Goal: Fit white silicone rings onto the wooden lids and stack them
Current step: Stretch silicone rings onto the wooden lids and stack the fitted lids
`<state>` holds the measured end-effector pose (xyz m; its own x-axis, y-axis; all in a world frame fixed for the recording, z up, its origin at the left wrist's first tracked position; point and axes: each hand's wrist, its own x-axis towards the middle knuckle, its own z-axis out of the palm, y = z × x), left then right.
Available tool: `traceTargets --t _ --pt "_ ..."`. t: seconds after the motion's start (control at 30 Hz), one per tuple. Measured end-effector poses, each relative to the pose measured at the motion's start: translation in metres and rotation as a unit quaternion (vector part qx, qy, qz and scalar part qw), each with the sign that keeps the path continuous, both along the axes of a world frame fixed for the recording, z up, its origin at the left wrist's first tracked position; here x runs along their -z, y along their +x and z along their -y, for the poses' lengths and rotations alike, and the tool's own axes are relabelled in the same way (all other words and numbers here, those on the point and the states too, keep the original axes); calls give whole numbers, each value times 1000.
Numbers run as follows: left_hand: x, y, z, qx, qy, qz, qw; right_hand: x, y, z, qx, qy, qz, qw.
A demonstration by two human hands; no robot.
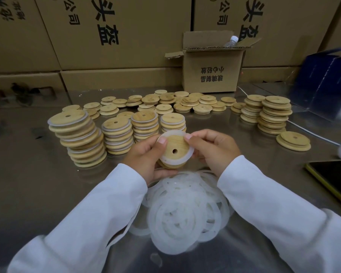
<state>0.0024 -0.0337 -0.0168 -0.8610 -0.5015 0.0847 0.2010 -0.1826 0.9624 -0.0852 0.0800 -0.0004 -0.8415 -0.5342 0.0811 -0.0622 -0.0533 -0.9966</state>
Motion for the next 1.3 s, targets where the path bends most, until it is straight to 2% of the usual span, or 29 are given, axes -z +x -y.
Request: traceTargets --t 0.17,0.53,0.77,1.0,1.17,1.3 --pt "0 -1 0 -20 -28 2 999 0 -1 1 -5 1 14 1000" --pt "0 -1 0 -102 -109 -18 989 -3 -1 0 -25 5 -19 1000" --pt "-2 0 2 -74 -34 -29 996 -6 3 -1 -33 -20 -54 998" --pt "0 -1 0 -83 -47 -72 993 7 9 5 39 18 -114 993" --pt "0 -1 0 -56 -27 -86 994 10 10 6 78 6 -129 989" --pt "2 0 2 -78 -119 -39 989 7 3 2 84 4 -138 987"
